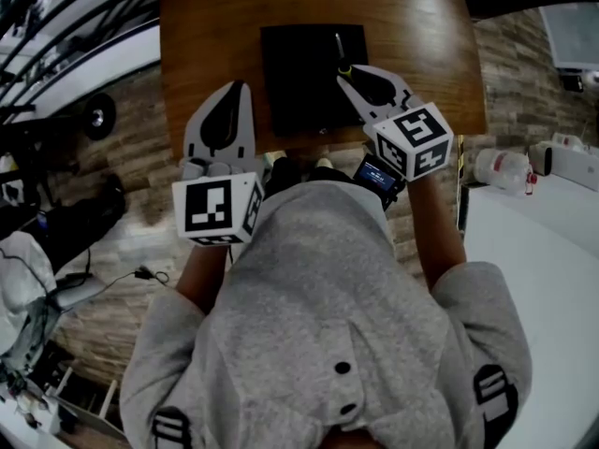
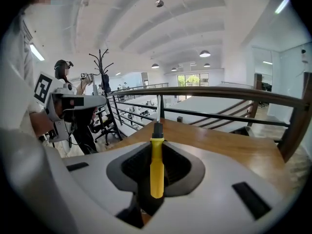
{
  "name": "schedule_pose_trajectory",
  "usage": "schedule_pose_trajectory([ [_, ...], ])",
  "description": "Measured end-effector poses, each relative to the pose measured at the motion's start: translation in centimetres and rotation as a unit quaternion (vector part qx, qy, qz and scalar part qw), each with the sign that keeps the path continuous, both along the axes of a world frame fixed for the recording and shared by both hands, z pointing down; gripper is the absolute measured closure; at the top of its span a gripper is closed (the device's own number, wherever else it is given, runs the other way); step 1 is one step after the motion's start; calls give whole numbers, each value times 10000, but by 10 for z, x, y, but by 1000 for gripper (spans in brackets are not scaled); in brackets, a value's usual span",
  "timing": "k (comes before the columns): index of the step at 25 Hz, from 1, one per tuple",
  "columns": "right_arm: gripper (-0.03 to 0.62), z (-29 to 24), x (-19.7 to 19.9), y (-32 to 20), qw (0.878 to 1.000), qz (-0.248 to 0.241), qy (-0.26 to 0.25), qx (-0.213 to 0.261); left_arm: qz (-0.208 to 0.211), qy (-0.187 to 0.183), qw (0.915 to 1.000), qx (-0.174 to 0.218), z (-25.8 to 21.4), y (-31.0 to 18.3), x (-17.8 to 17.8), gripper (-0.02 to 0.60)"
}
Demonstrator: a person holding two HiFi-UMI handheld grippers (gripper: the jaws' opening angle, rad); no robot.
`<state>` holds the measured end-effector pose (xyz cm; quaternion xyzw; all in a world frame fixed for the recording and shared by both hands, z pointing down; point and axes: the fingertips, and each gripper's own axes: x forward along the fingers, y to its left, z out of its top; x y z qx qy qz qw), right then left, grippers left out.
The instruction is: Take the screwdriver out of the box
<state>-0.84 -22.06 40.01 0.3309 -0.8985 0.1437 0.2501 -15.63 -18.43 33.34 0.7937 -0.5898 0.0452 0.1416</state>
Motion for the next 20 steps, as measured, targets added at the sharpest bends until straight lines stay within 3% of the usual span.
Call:
schedule_pose_trajectory([
  [14,513,-21,57,16,9987,156,-395,272,-3,-167,9998,-92,-5,17,57,569],
  [20,513,-33,61,28,9971,141,-595,456,-21,-230,9997,-41,-6,31,65,569],
])
